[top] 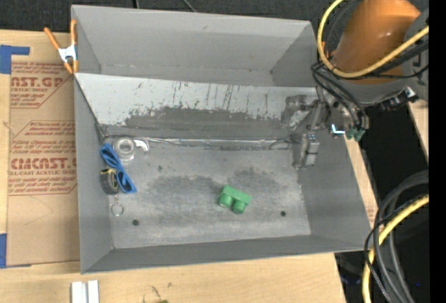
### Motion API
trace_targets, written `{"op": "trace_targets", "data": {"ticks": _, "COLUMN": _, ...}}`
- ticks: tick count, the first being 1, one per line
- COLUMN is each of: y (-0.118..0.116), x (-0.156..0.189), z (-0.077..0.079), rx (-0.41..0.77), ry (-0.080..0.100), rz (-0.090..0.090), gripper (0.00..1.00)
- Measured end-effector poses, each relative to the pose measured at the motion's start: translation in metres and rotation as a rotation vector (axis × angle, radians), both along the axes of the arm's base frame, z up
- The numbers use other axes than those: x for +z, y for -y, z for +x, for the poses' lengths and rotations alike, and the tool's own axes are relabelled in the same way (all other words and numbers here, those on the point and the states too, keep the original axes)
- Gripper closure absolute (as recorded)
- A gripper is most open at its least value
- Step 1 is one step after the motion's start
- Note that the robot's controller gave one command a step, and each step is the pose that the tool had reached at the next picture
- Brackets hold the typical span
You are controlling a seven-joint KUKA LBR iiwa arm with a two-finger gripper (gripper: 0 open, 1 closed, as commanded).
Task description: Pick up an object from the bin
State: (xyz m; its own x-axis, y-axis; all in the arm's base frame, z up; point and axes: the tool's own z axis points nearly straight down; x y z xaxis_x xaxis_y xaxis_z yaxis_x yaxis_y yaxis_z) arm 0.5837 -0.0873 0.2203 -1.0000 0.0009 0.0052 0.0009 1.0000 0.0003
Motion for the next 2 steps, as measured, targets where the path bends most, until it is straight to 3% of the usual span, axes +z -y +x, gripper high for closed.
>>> {"op": "trace_targets", "data": {"ticks": 1, "y": -0.064, "x": -0.149, "z": -0.028, "rx": -0.054, "ry": -0.004, "rz": 0.001, "gripper": 0.00}}
{"op": "trace_targets", "data": {"ticks": 2, "y": -0.094, "x": -0.151, "z": -0.077, "rx": -0.126, "ry": 0.001, "rz": 0.001, "gripper": 0.00}}
